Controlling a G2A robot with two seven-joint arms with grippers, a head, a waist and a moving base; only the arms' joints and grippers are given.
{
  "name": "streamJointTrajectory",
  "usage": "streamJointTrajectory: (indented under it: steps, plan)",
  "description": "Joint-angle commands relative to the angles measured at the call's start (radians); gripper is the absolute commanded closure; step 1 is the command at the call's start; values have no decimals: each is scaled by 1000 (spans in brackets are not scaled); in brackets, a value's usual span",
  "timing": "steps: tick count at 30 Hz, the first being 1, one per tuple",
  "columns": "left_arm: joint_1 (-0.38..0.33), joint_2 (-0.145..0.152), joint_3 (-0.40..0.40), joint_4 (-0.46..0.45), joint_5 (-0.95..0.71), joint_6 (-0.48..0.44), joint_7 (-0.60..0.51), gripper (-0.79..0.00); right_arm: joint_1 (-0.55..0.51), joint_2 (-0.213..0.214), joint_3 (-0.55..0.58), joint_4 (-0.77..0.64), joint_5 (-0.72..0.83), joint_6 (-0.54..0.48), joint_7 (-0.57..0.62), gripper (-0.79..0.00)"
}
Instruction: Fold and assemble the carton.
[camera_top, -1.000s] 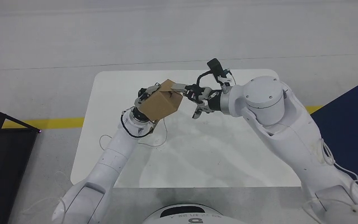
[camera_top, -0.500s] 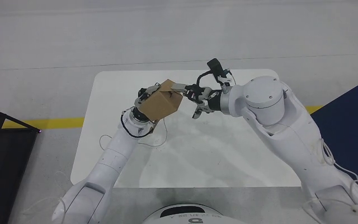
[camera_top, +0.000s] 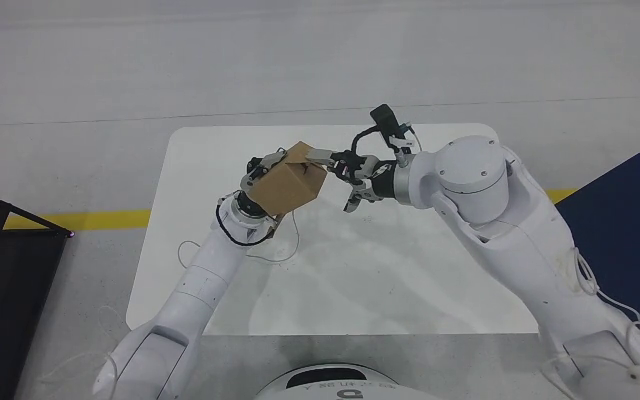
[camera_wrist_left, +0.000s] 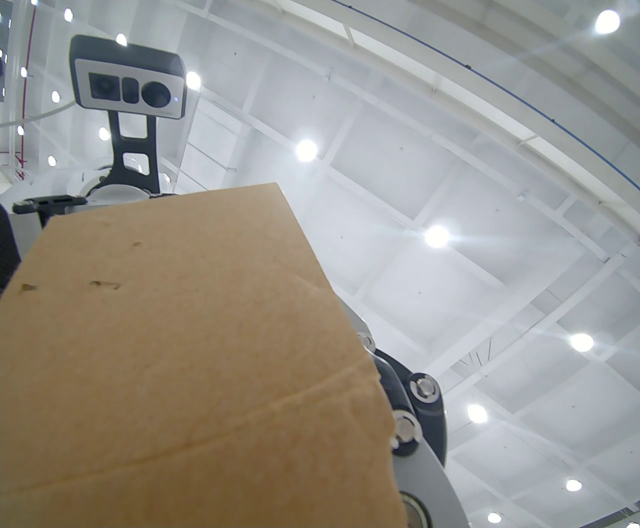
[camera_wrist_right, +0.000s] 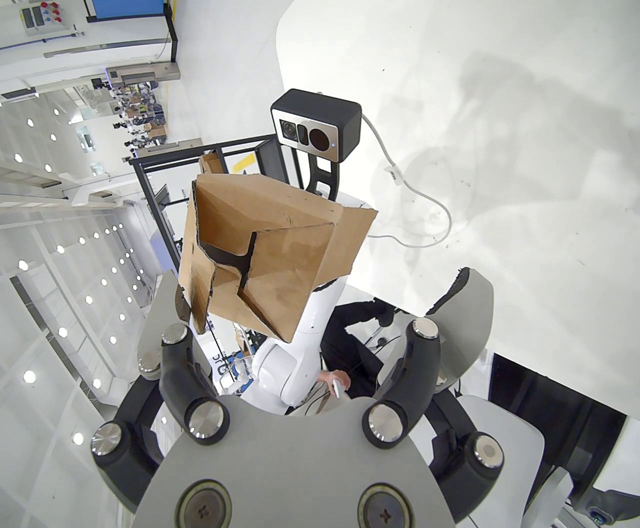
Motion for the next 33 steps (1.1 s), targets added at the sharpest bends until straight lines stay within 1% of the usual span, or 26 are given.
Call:
streamJointTrajectory:
  steps: [1, 2, 4, 8, 12, 17, 22, 27, 33]
  plan:
    - [0, 0, 0, 0, 0, 0, 0, 0, -11, 0, 2, 4, 3, -18, -11, -785]
    - [0, 0, 0, 0, 0, 0, 0, 0, -20, -1, 5, 5, 9, -31, -17, -785]
    - [15, 0, -8, -27, -7, 4, 42, 0, -28, 0, 9, 3, 16, -36, -22, -785]
    - [41, -5, -18, -52, -79, 87, 89, 0, -29, 1, 22, 17, 42, -40, -9, -785]
    - [42, -15, -17, -39, -149, 176, 119, 0, -24, 1, 30, 34, 65, -44, 1, -785]
    - [34, -25, -6, -16, -174, 244, 96, 0, -11, 1, 21, 54, 74, -39, 17, -785]
    - [23, -32, 4, 7, -151, 280, 69, 0, 11, 0, 0, 77, 81, -43, 46, -779]
    - [17, -38, 11, 15, -165, 287, 76, 0, 34, 1, -23, 94, 78, -45, 86, -742]
    - [11, -43, 18, 20, -178, 290, 79, 0, 68, 8, -72, 105, 24, -24, 146, -742]
